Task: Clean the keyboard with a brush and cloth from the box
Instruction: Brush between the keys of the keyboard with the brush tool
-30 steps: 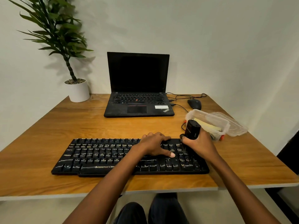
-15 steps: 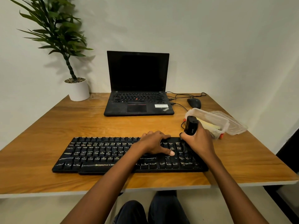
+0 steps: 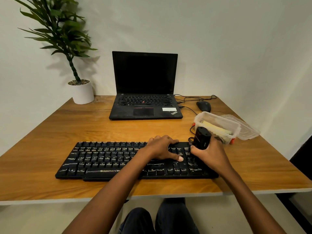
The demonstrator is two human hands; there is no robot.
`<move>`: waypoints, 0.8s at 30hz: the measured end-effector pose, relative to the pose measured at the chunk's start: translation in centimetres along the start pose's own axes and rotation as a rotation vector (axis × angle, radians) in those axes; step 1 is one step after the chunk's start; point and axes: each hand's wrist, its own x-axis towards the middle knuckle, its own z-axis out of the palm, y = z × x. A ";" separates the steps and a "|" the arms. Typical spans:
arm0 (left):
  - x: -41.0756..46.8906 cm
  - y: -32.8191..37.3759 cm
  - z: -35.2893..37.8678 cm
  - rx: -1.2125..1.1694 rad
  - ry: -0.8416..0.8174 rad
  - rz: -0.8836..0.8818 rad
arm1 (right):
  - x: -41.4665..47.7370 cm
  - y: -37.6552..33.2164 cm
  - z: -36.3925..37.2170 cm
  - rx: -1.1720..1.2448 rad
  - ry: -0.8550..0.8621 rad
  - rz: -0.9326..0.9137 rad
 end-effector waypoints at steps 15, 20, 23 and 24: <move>0.1 0.0 -0.1 -0.006 -0.012 -0.002 | -0.2 0.8 -1.4 0.043 0.013 0.020; 0.0 0.1 -0.1 -0.004 -0.002 -0.010 | -1.1 -0.1 -0.3 -0.043 0.095 -0.079; 0.1 0.1 -0.1 -0.009 -0.005 -0.010 | -2.1 1.0 -1.0 0.047 0.022 -0.025; 0.1 0.0 -0.1 -0.008 -0.008 -0.008 | -1.9 1.2 -1.2 0.053 0.029 -0.011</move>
